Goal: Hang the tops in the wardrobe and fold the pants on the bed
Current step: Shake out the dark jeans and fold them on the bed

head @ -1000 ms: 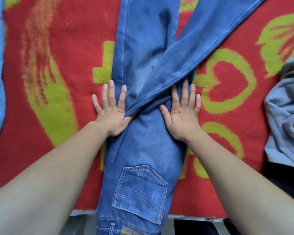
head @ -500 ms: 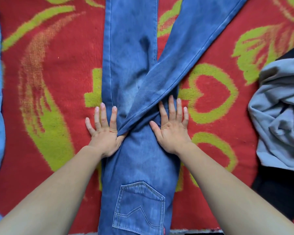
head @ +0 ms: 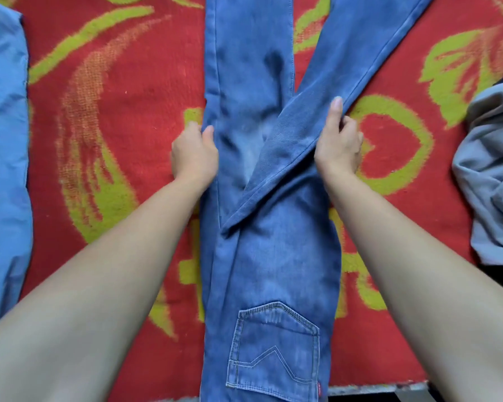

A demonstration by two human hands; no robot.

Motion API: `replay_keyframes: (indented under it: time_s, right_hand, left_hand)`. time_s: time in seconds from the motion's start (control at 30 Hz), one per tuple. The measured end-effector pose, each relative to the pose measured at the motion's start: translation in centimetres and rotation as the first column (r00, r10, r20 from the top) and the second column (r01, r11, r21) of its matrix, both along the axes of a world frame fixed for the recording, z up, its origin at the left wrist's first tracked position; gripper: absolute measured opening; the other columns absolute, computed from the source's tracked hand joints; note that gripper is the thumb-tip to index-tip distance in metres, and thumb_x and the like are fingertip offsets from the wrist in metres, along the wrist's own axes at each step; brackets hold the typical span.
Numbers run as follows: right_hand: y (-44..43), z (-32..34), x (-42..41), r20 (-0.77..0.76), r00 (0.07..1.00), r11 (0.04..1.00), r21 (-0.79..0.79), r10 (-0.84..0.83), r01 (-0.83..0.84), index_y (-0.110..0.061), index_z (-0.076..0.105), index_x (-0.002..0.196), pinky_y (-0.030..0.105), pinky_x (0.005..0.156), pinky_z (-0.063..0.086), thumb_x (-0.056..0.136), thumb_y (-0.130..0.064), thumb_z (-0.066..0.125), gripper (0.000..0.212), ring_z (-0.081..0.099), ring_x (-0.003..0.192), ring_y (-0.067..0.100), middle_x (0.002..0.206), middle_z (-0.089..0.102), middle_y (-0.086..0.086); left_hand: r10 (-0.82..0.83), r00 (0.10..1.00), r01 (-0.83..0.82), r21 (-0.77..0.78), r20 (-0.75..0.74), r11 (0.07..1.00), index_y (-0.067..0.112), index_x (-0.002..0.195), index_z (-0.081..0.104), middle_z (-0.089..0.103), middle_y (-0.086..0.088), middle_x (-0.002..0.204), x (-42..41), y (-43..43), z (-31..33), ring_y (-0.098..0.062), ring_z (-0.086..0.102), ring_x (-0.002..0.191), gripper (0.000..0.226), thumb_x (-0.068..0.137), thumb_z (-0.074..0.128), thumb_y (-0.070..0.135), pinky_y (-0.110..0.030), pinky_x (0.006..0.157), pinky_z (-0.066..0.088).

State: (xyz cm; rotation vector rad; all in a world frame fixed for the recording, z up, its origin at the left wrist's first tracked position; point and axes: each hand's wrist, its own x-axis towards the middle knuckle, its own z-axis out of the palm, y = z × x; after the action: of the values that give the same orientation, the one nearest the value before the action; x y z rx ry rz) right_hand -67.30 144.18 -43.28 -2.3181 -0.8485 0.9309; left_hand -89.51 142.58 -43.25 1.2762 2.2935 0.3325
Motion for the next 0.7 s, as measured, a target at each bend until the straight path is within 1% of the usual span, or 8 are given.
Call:
replay_keyframes:
  time_s: [0.1, 0.17, 0.23, 0.3, 0.37, 0.47, 0.6, 0.7]
  right_hand:
    - [0.2, -0.4, 0.9, 0.04, 0.992, 0.992, -0.057, 0.118, -0.115, -0.02, 0.05, 0.139, 0.033, 0.107, 0.034, 0.092, -0.061, 0.052, 0.063, 0.048, 0.129, 0.026, 0.137, 0.053, 0.009]
    - [0.8, -0.4, 1.4, -0.047, 0.996, 0.997, -0.029, 0.07, -0.072, -0.021, 0.061, 0.125, 0.034, 0.106, 0.041, 0.088, -0.056, 0.061, 0.051, 0.057, 0.118, 0.022, 0.125, 0.064, 0.002]
    - [1.7, 0.1, 1.8, -0.16, 0.987, 1.0, 0.008, -0.017, 0.018, -0.021, 0.068, 0.103, 0.036, 0.098, 0.048, 0.085, -0.051, 0.063, 0.036, 0.063, 0.098, 0.015, 0.104, 0.07, -0.006]
    - [2.7, 0.7, 2.2, -0.146, 0.989, 1.0, 0.02, -0.019, 0.022, -0.018, 0.069, 0.096, 0.038, 0.095, 0.05, 0.085, -0.045, 0.061, 0.031, 0.061, 0.09, 0.013, 0.099, 0.072, -0.005]
    - [3.6, 0.7, 2.9, -0.099, 0.995, 0.999, 0.039, -0.025, 0.029, -0.017, 0.068, 0.089, 0.04, 0.091, 0.05, 0.085, -0.034, 0.058, 0.02, 0.056, 0.084, 0.015, 0.094, 0.07, -0.002]
    - [4.0, 0.4, 3.6, -0.193, 0.975, 0.992, 0.041, -0.111, 0.121, -0.018, 0.059, 0.071, 0.036, 0.078, 0.051, 0.082, -0.022, 0.06, 0.012, 0.053, 0.077, 0.015, 0.078, 0.061, -0.005]
    - [3.5, -0.5, 4.3, -0.349, 0.925, 0.981, 0.061, -0.151, 0.183, -0.02, 0.054, 0.07, 0.03, 0.067, 0.039, 0.083, -0.017, 0.06, 0.015, 0.048, 0.075, 0.015, 0.078, 0.055, 0.0]
    - [3.9, 0.0, 4.6, -0.401, 0.905, 0.984, 0.039, -0.143, 0.173, -0.019, 0.056, 0.071, 0.031, 0.065, 0.038, 0.084, -0.016, 0.06, 0.014, 0.049, 0.073, 0.018, 0.079, 0.056, 0.003]
  left_hand:
    - [0.11, 0.991, -0.11, 0.016, -0.074, 0.994, 0.007, 0.113, 0.061, 0.063, -0.018, 0.12, -2.1, -0.3, 0.1, -0.037, 0.054, 0.115, 0.031, 0.099, 0.051, 0.033, -0.04, 0.091, 0.036]
    - [0.085, 0.985, -0.069, 0.108, -0.152, 0.992, 0.013, 0.119, 0.056, 0.054, -0.014, 0.129, -1.5, -1.2, 0.8, -0.034, 0.048, 0.122, 0.033, 0.093, 0.056, 0.033, -0.041, 0.098, 0.035]
    - [-0.201, 0.932, 0.272, 0.215, -0.303, 0.938, 0.014, 0.133, 0.051, 0.041, -0.014, 0.145, 0.2, -2.0, 1.6, -0.033, 0.038, 0.134, 0.044, 0.093, 0.052, 0.033, -0.043, 0.106, 0.031]
    - [-0.556, 0.749, 0.618, 0.075, -0.361, 0.783, 0.02, 0.144, 0.044, 0.032, -0.01, 0.155, 1.2, -2.0, 1.3, -0.03, 0.026, 0.145, 0.045, 0.1, 0.043, 0.032, -0.047, 0.113, 0.022]
    - [-0.665, 0.675, 0.677, -0.091, -0.321, 0.73, 0.024, 0.141, 0.047, 0.037, -0.005, 0.153, 1.8, -0.8, 0.8, -0.025, 0.028, 0.143, 0.041, 0.103, 0.037, 0.034, -0.05, 0.114, 0.018]
    - [-0.576, 0.736, 0.614, -0.006, -0.355, 0.789, 0.018, 0.134, 0.053, 0.045, -0.01, 0.143, 3.9, 2.5, 1.3, -0.029, 0.039, 0.134, 0.039, 0.101, 0.038, 0.034, -0.05, 0.111, 0.025]
    - [-0.774, 0.624, 0.759, -0.153, -0.11, 0.633, 0.024, 0.155, 0.022, 0.006, -0.002, 0.165, 8.1, 5.6, 0.4, -0.021, 0.001, 0.152, 0.054, 0.105, 0.02, 0.045, -0.056, 0.119, 0.003]
    - [-0.75, 0.661, 0.725, -0.233, -0.028, 0.648, 0.029, 0.157, 0.012, -0.005, 0.003, 0.165, 8.8, 6.2, -0.6, -0.017, -0.011, 0.151, 0.062, 0.102, 0.015, 0.056, -0.053, 0.119, -0.009]
